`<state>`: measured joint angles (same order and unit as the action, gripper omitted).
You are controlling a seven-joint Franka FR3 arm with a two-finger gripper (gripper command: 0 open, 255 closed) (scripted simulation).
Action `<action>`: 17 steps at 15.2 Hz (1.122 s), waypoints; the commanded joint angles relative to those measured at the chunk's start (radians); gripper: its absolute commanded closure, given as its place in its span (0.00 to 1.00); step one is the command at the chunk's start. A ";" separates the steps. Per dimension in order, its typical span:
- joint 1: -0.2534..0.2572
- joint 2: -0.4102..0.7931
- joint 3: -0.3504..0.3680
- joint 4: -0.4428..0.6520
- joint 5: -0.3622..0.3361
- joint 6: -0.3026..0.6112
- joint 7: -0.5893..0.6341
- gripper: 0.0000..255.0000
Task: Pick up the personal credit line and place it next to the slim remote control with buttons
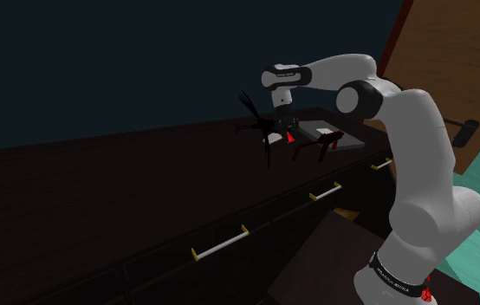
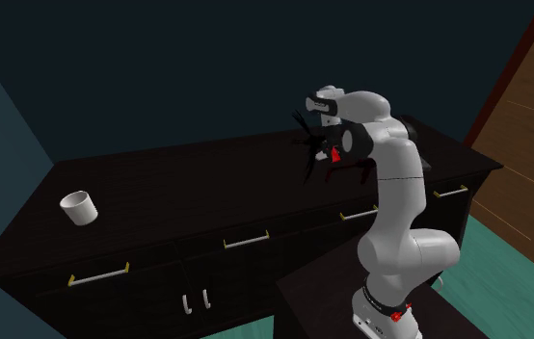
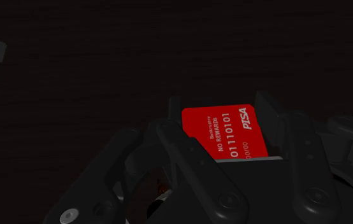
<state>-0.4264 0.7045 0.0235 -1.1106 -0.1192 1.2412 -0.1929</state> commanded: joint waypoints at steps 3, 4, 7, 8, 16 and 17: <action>-0.001 0.008 0.001 -0.041 0.001 0.049 0.005 1.00; -0.002 0.010 0.002 -0.051 0.001 0.061 0.006 1.00; -0.003 0.019 0.003 -0.077 0.001 0.095 0.010 1.00; -0.004 0.022 0.003 -0.085 0.001 0.106 0.011 1.00; -0.008 0.051 0.001 -0.043 -0.003 0.093 0.003 0.00; 0.003 0.058 0.005 -0.012 0.001 0.069 0.014 0.00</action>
<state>-0.4267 0.7042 0.0241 -1.1238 -0.1252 1.3090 -0.1740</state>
